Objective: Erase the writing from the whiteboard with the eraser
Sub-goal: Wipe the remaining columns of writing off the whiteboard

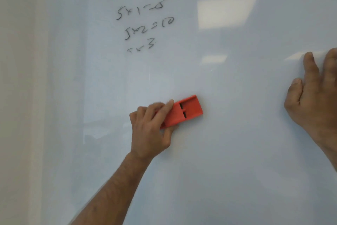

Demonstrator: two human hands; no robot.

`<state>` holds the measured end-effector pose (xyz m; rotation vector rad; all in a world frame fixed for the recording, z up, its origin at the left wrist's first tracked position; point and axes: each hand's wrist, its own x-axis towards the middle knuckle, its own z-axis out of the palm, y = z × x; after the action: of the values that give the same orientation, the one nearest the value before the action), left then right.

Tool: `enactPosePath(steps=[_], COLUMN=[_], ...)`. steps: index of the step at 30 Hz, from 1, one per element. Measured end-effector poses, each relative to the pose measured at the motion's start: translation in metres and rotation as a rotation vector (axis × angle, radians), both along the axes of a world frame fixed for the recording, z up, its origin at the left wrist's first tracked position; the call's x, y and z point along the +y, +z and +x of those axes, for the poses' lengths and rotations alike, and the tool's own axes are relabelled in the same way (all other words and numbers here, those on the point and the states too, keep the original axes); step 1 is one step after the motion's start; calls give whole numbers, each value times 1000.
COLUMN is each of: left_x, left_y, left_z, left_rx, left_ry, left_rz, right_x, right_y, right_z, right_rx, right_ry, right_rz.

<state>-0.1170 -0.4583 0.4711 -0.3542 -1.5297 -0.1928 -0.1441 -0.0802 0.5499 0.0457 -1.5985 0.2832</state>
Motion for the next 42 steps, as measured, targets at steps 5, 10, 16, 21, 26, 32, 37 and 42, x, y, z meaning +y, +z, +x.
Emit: enactPosePath(steps=[5,10,16,21,26,32,37,42], left_x=[-14,-39,-78,-112,-145,-169,-195,-215], left_y=[-51,-37,18,87,159,219,256,276], left_z=[-4,-7,-16,-22,-25,-27,-23,-15], left_rx=[25,43,121,185,230,218,96,4], left_ry=[-2,18,19,32,69,106,32,42], left_rz=[-322,-543,-670,-693,-661,-466,-50,402], right_x=[-7,-55,-148,-171,-171,-170,-170,-170], right_y=[-1,-21,-22,-14,-16,-14,-15,-16], right_z=[-1,13,8,0,-3,-3,1,-1], right_rx=[-33,-67,-137,-91,-22,-5,-19,-30], right_ry=[9,14,-12,-76,-90,-99,-105,-104], right_rz=[28,50,175,91,89,73,65,67])
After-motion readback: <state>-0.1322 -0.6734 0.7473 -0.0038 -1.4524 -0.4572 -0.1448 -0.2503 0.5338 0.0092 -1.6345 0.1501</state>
